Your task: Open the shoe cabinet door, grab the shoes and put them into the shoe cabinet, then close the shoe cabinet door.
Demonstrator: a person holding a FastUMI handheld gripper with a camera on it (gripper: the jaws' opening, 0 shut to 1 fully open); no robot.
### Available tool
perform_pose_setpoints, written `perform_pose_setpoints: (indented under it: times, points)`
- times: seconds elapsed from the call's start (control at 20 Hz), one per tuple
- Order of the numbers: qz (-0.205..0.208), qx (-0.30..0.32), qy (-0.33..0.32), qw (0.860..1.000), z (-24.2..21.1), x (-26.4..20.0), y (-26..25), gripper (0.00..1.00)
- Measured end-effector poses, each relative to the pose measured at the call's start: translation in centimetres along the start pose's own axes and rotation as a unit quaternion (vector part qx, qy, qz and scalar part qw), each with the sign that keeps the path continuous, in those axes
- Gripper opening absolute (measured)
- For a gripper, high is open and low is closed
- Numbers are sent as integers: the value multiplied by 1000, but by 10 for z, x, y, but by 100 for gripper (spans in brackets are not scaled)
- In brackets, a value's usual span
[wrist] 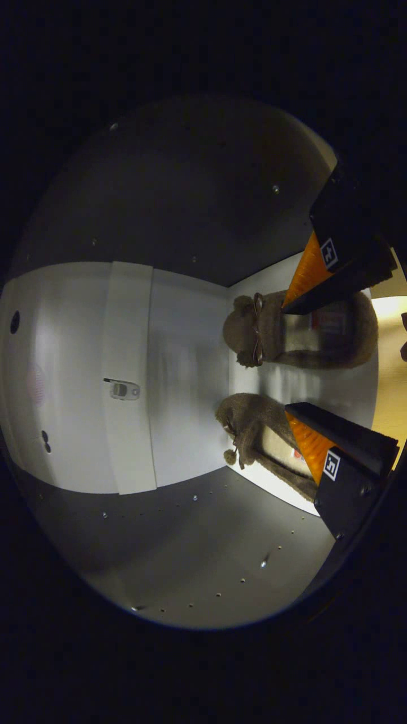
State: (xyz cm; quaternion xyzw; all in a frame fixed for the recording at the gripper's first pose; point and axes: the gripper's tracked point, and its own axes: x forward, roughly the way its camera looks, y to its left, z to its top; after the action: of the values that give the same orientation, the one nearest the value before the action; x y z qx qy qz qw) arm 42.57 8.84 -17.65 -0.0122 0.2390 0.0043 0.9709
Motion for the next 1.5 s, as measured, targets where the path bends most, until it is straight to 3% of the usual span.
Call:
perform_pose_setpoints:
  times: [0.4,0.75,1.1,1.3,1.5]
  points:
    - [20,9,-134,991,11,-99,10,98]
    - [20,13,-229,973,14,-234,0,98]
    - [62,8,-255,965,-21,-354,-12,98]
    - [65,13,-263,963,-41,-411,-42,98]
    - [93,11,-260,961,-68,-453,-60,97]
